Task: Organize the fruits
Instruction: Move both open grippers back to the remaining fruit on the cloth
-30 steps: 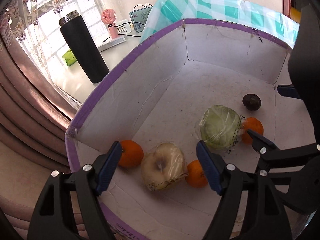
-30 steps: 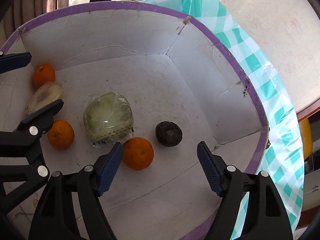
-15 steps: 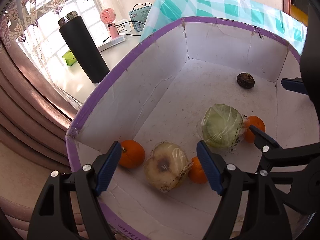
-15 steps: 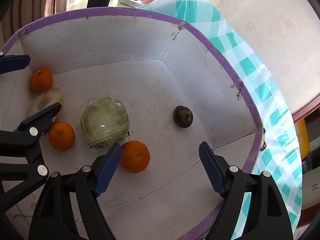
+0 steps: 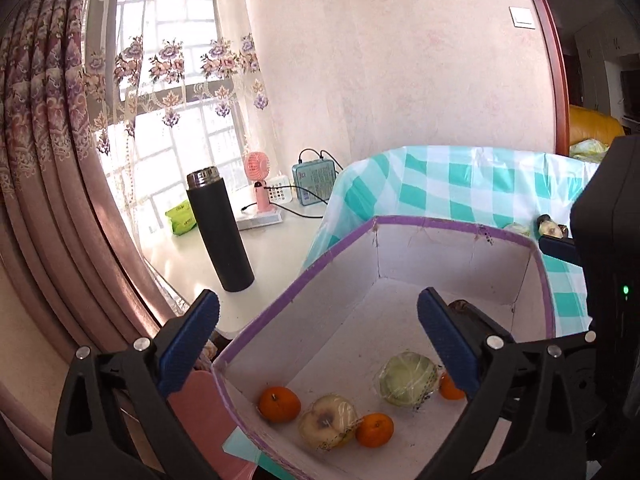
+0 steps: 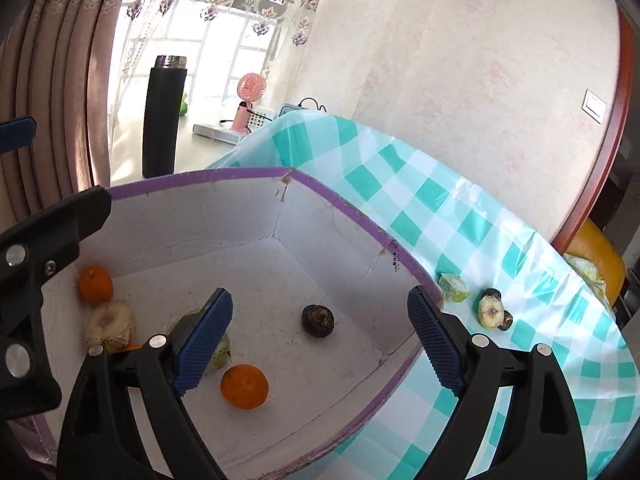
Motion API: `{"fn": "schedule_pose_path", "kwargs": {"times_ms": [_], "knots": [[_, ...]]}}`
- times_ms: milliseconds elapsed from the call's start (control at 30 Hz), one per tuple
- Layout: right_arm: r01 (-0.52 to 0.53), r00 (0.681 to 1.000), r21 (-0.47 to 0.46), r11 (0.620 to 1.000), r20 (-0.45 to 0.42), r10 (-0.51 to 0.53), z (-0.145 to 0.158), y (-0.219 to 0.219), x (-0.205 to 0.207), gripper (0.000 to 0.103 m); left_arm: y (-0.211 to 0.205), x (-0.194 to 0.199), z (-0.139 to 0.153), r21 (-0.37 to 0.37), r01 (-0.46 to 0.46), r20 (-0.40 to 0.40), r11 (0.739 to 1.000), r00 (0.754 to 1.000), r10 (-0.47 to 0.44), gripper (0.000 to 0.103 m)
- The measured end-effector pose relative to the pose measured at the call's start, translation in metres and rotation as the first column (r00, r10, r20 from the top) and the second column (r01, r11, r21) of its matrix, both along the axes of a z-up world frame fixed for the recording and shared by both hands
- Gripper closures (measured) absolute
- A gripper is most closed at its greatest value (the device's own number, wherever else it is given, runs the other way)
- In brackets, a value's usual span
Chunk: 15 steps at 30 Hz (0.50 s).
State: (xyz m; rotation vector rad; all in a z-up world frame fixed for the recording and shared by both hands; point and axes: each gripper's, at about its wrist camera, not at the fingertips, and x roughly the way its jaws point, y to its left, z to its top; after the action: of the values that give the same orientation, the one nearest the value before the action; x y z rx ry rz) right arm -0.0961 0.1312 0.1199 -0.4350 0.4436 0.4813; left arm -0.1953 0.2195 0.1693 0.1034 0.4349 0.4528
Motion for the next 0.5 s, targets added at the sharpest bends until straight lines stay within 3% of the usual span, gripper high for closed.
{"fn": "schedule_pose_path", "kwargs": {"times_ms": [100,200,333,500], "knots": [[0.042,0.999,0.123,0.992,0.015,-0.044,0.014,-0.035,0.009,0.017,-0.034,-0.007,0.012,0.089,0.069,0.078,0.994,0.994,-0.076,0.003],[0.099,0.995,0.202,0.974,0.003,-0.102,0.015,-0.071,0.023,0.017,-0.066,-0.005,0.014,0.135,0.152,0.103,0.979,0.981,-0.167,0.002],[0.213,0.977,0.248,0.945,-0.072,-0.201,0.002,-0.117,0.05,0.017,-0.105,0.01,0.009,0.096,0.291,0.069,0.952,0.952,-0.298,0.002],[0.387,0.918,0.271,0.881,-0.197,-0.343,-0.028,-0.176,0.084,0.017,-0.161,0.034,-0.011,0.007,0.494,-0.037,0.87,0.869,-0.493,0.002]]}}
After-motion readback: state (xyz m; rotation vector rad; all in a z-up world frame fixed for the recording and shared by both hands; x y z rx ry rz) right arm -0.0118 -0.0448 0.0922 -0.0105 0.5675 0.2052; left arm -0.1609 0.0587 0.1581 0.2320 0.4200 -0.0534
